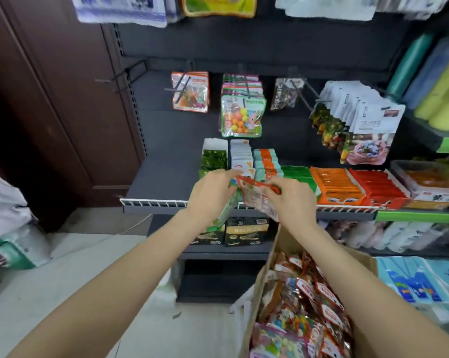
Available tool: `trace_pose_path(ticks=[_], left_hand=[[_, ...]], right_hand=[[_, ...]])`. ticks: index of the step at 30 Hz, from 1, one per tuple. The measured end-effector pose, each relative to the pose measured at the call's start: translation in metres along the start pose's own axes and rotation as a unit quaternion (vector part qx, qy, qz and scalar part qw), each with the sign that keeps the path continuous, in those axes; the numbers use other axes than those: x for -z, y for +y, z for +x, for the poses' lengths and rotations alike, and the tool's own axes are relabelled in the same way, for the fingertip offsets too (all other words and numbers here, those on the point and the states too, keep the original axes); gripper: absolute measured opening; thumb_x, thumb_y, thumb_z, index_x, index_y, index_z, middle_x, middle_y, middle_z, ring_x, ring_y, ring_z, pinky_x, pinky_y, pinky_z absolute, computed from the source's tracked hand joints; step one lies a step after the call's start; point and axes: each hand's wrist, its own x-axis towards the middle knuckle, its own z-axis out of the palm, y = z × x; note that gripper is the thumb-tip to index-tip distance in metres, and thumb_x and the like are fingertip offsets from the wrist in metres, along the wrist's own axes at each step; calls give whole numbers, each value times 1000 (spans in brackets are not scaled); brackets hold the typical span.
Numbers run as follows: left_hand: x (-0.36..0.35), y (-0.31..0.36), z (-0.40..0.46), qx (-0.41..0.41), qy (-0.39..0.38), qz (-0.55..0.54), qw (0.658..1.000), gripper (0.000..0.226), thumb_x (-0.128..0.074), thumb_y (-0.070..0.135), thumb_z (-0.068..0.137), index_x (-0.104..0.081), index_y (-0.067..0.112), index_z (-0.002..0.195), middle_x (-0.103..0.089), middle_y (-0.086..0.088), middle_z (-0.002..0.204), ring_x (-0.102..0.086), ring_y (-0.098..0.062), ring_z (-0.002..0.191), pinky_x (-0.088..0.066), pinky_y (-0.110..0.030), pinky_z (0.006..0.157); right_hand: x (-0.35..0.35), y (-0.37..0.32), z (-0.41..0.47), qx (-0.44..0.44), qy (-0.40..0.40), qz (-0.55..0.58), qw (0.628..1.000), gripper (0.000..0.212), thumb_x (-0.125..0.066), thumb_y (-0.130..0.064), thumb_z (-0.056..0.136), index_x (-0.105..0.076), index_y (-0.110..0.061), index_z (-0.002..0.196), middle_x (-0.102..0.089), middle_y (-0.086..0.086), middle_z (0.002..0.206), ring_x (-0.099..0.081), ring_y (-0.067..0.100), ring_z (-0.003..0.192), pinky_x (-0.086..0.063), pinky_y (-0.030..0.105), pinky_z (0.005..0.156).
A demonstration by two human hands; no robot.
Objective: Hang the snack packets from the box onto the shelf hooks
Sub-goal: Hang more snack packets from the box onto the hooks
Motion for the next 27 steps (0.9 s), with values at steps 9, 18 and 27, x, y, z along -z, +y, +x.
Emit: trace_pose_path(ticks=[9, 18, 27], left_hand=[[58, -106, 50, -94, -17, -9, 995, 14, -59, 11, 89, -71, 12, 96, -57, -1, 86, -60, -25, 90, -46, -33, 77], [90, -168, 78, -215, 33, -135, 967, 7, -69, 7, 81, -74, 9, 85, -53, 3, 73, -51, -10, 69, -35, -7, 66], [112, -205, 93, -66, 33, -198, 978, 39, -68, 10, 84, -60, 19, 122, -66, 2, 77, -61, -9, 75, -46, -19, 77]], right_hand=[[-44, -103, 48, 49, -80, 143, 985, 21, -58, -43, 88, -73, -29, 83, -71, -5, 75, -63, 12, 70, -41, 27, 59], [-80, -144, 110, -100, -237, 410, 875, 34, -55, -17, 93, -55, -20, 127, -62, -10, 117, -56, -6, 101, -45, 8, 82], [-84, -160, 143, -113, -135, 424, 888, 11, -64, -9, 87, -58, -13, 79, -70, 5, 82, -65, 14, 72, -51, 23, 65]])
